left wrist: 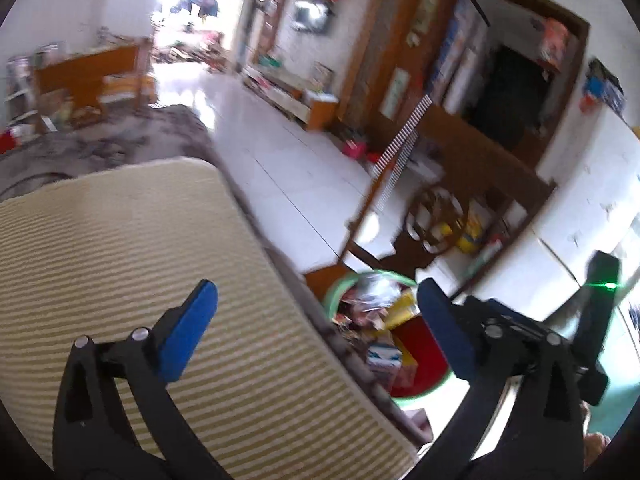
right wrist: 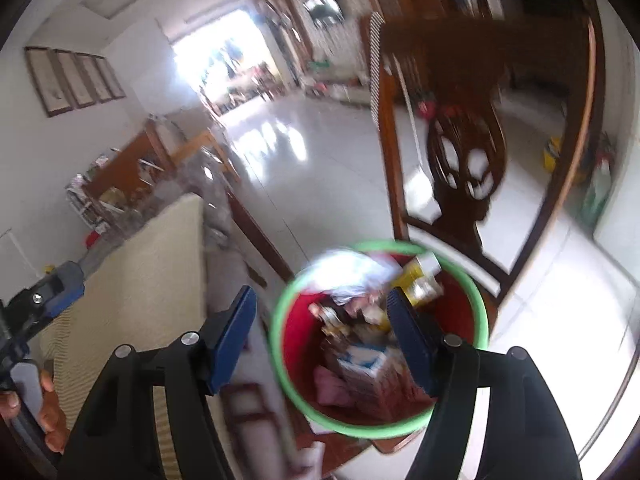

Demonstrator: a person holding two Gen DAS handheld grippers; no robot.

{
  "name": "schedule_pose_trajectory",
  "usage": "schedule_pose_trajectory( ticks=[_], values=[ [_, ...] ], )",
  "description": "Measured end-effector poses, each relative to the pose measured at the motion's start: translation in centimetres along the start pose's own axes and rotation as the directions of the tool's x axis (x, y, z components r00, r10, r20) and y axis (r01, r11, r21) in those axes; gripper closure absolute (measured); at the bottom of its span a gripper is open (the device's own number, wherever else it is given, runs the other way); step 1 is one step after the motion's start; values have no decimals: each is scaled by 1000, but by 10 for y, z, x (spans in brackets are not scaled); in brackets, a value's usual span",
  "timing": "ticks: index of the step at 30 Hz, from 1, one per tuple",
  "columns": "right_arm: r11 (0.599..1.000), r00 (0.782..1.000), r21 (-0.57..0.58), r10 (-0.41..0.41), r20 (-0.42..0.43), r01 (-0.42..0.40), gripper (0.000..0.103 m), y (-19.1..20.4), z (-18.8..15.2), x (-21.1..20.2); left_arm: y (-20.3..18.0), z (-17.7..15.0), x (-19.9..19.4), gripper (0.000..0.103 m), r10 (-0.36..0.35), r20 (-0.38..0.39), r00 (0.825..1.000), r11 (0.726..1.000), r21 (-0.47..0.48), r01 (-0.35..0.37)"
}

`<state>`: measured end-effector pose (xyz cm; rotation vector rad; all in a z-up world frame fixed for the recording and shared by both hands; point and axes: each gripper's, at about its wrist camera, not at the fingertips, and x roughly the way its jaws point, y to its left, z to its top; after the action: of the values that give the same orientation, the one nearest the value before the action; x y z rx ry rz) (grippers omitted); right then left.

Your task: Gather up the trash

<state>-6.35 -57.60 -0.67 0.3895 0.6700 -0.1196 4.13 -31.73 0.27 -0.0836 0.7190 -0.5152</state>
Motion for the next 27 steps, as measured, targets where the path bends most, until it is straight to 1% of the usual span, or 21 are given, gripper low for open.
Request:
schedule_pose_trajectory(
  ticks=[1,2,3,4,5,6,8,9,10,11,13,15,16,18,19,21,23,24,26,27],
  values=[
    [1000,999,-27,10,38,-9,30,16,4,-11,5,2,-8,5,11,14,1000,1000,-7,-10],
    [999,998,-41,19,58,-17,25,25,7,-16,11,3,-18,5,24,32,999,1000,-13,-23],
    [998,996,-57,32,82,-27,23,37,9,-23,17,5,-28,5,41,53,998,999,-18,-40],
    [996,992,-78,52,113,-43,23,52,12,-32,25,5,-43,5,67,85,994,998,-20,-66],
    [993,987,-100,76,145,-62,19,68,14,-42,32,6,-56,5,93,109,990,996,-21,-91],
    [989,979,-123,105,177,-84,14,85,16,-51,39,6,-65,5,109,126,986,994,-22,-107],
    [978,960,-167,163,228,-127,7,111,16,-65,57,2,-94,5,157,184,970,988,-36,-153],
    [969,947,-195,197,252,-149,6,126,15,-71,66,1,-106,5,179,209,961,984,-47,-173],
    [958,933,-231,232,276,-171,6,144,12,-76,78,-3,-124,5,206,239,949,978,-65,-197],
    [948,920,-258,259,294,-184,6,158,9,-80,87,-5,-134,5,221,254,942,975,-76,-209],
    [934,894,-301,295,337,-194,6,187,-1,-84,105,-13,-157,5,250,292,923,968,-92,-233],
    [919,878,-329,330,346,-216,6,214,-15,-78,118,-22,-172,5,279,327,903,960,-96,-262],
    [916,876,-330,342,340,-230,6,220,-18,-73,127,-28,-181,5,308,349,885,951,-97,-292],
    [921,877,-308,340,338,-238,7,230,-31,-59,139,-37,-191,5,360,365,859,932,-97,-349],
    [927,890,-304,317,327,-218,7,235,-38,-50,147,-43,-194,5,387,372,844,920,-94,-380],
    [924,913,-332,289,288,-188,7,239,-39,-39,160,-53,-197,5,410,383,828,909,-96,-405],
    [934,919,-335,237,316,-126,7,240,-40,-36,173,-63,-198,5,434,390,812,899,-123,-421],
    [939,923,-331,206,326,-93,7,239,-41,-34,179,-67,-198,5,442,388,809,895,-137,-424],
    [946,933,-317,176,314,-72,7,238,-42,-28,195,-76,-195,5,474,358,804,881,-182,-438],
    [950,937,-307,163,309,-64,7,237,-42,-25,204,-78,-192,5,482,326,813,876,-202,-439]
  ],
)
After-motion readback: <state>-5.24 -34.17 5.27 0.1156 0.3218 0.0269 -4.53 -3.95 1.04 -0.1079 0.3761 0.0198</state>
